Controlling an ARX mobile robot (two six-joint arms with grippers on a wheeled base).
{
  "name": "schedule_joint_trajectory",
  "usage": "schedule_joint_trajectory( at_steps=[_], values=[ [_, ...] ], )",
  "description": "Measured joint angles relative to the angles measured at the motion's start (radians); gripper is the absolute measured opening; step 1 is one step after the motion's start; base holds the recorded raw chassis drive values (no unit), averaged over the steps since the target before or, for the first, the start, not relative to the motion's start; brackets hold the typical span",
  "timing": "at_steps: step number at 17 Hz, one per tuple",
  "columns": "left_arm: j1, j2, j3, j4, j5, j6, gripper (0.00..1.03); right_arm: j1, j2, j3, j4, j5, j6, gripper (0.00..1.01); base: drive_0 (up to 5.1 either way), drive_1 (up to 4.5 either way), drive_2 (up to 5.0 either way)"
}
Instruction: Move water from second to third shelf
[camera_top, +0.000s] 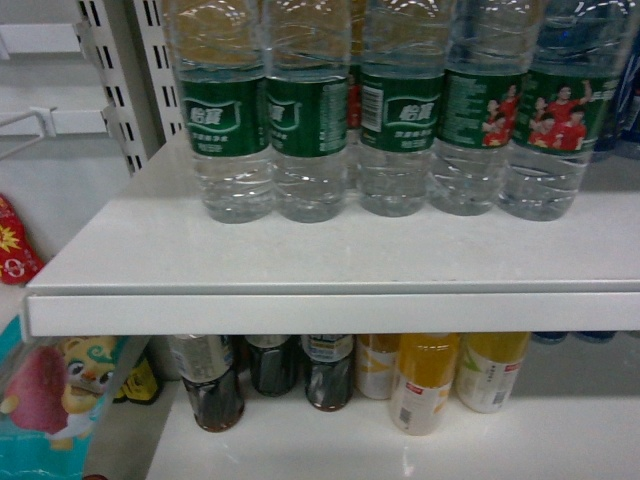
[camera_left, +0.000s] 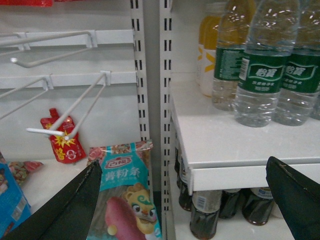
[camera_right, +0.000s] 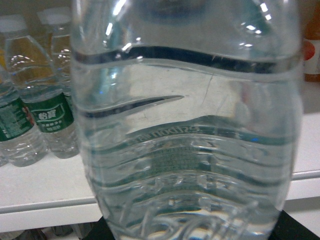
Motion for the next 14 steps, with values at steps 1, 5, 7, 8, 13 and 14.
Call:
schedule_joint_trajectory(
  at_steps=[1, 5, 7, 8, 13, 14],
  values=[
    [0.0, 0.0, 0.0, 0.003, 0.0, 0.0, 0.98, 0.0, 0.0, 0.0, 0.003, 0.0, 0.0, 0.4, -5.1, 2.37, 2.4],
    [0.0, 0.0, 0.0, 0.002, 0.0, 0.0, 0.98, -0.001, 0.0, 0.0, 0.002, 0.001, 0.0, 0.4, -5.0, 2.5, 2.5],
    [0.0, 0.0, 0.0, 0.001, 0.0, 0.0, 0.98, -0.001, 0.0, 0.0, 0.003, 0.001, 0.0, 0.4, -4.9, 2.56, 2.6],
    [0.0, 0.0, 0.0, 0.001, 0.0, 0.0, 0.98, -0.001, 0.0, 0.0, 0.002, 0.0, 0.0, 0.4, -4.9, 2.51, 2.5],
    [0.0, 0.0, 0.0, -0.001, -0.001, 0.0, 0.98, -0.002, 0.0, 0.0, 0.0, 0.005, 0.0, 0.4, -3.0, 1.5, 1.5],
    [0.0, 0.0, 0.0, 0.0, -0.001, 0.0, 0.98, -0.001, 0.0, 0.0, 0.002, 0.004, 0.0, 0.4, 0.0, 0.0, 0.0]
  ],
)
